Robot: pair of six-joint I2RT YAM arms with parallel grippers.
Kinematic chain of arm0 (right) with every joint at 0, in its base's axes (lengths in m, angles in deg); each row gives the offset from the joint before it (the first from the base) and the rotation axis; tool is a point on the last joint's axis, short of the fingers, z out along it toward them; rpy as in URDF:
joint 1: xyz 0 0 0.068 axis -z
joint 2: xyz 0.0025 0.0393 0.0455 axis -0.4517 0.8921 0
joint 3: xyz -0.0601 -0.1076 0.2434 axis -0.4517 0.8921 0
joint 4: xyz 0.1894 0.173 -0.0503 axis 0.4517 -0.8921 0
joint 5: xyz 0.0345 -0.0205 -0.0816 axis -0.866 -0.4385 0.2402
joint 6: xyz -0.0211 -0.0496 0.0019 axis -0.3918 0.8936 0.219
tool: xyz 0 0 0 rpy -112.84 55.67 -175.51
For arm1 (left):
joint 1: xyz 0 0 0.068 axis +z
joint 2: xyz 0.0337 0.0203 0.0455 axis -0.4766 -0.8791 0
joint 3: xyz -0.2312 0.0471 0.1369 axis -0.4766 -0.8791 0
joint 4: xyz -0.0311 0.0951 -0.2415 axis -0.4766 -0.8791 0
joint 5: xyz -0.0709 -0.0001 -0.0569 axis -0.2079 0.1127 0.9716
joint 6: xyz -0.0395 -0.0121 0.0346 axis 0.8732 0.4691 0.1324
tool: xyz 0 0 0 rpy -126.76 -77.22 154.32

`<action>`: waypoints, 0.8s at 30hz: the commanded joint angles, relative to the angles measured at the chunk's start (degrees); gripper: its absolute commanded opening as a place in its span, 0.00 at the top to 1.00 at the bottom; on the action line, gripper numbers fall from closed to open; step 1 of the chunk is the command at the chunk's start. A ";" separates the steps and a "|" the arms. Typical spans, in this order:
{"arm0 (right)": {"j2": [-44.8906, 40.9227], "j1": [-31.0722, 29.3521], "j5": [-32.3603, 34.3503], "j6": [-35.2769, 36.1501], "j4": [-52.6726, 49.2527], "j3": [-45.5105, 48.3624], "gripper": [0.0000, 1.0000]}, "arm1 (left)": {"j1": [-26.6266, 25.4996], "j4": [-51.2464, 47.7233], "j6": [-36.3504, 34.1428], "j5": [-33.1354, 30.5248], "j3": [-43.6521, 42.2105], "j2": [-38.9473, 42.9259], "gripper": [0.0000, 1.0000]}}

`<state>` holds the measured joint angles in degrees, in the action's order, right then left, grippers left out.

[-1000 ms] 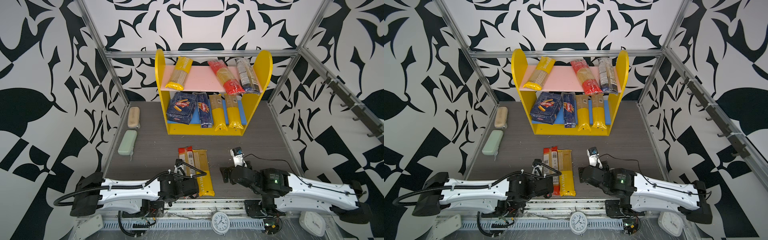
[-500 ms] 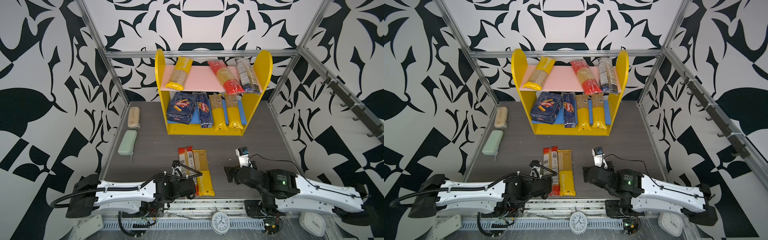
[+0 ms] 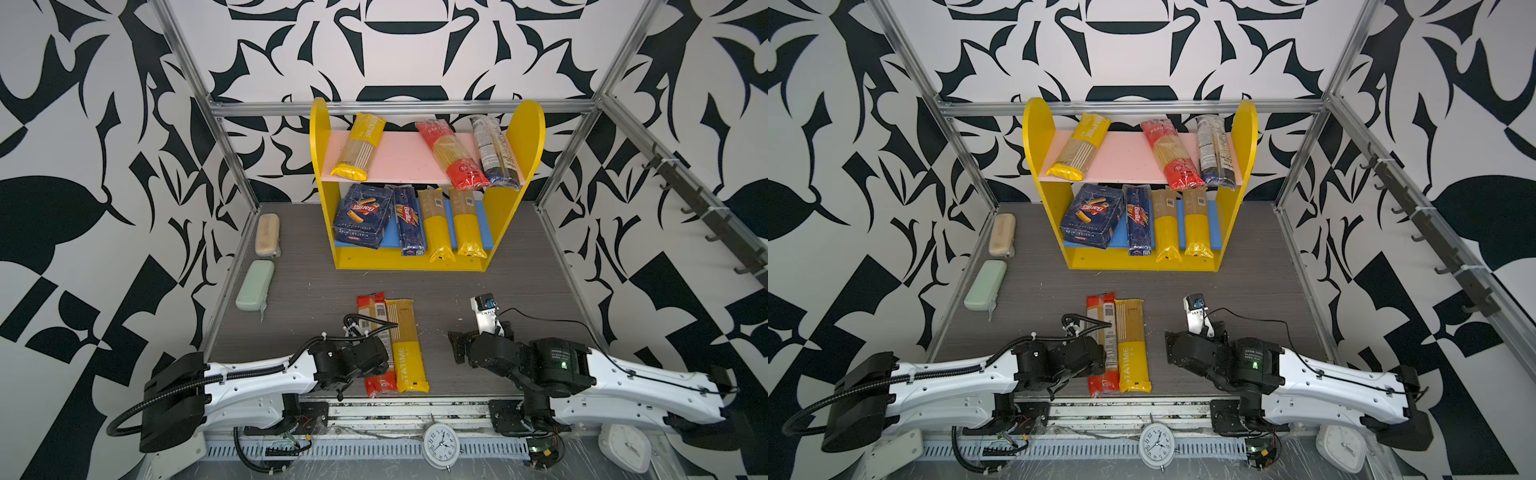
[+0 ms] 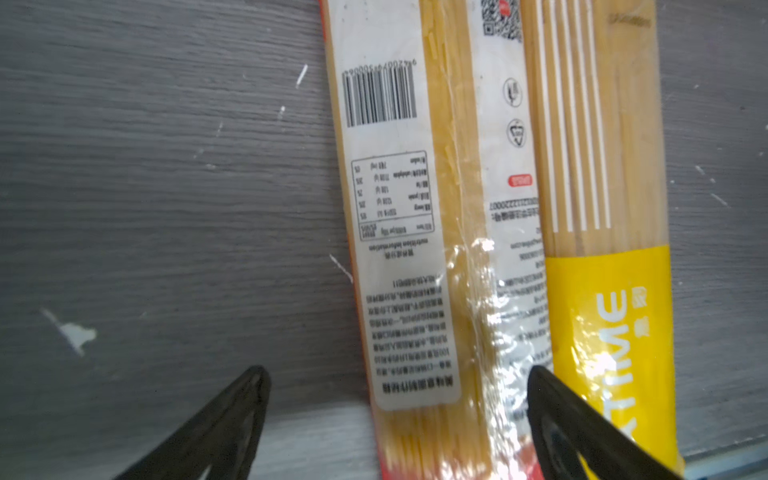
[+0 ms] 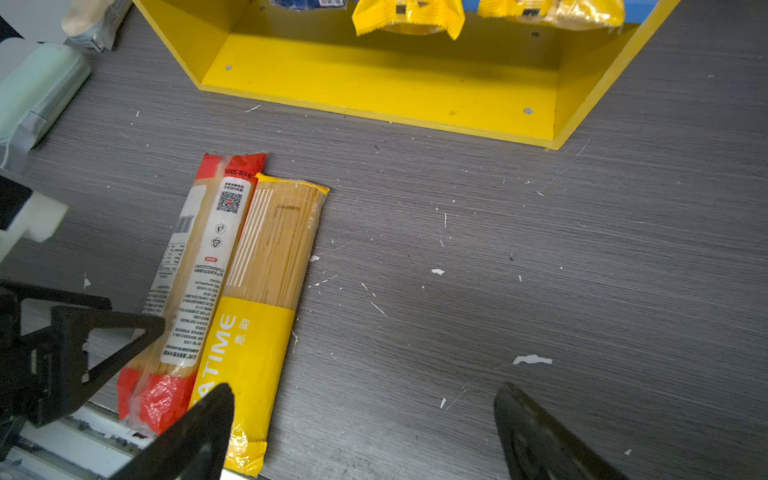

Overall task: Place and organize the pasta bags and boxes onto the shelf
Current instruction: 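Close the left gripper on the red-and-white spaghetti bag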

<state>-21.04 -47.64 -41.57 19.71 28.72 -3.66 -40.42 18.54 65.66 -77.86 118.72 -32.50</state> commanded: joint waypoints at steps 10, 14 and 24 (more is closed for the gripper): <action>-1.96 0.32 3.81 0.93 -1.26 -0.67 0.00 | 2.60 2.13 -2.60 9.10 3.69 -6.82 0.01; -1.94 0.67 4.06 1.51 -1.09 -0.30 0.00 | 2.55 1.44 -2.43 8.98 4.35 -8.50 0.01; -2.73 2.90 2.57 3.05 0.37 1.24 0.00 | 4.52 1.51 -5.00 10.95 7.58 -17.64 0.00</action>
<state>-22.83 -45.33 -39.73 21.68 28.74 -2.75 -37.08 19.83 61.73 -68.81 126.48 -47.26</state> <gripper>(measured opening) 0.998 0.994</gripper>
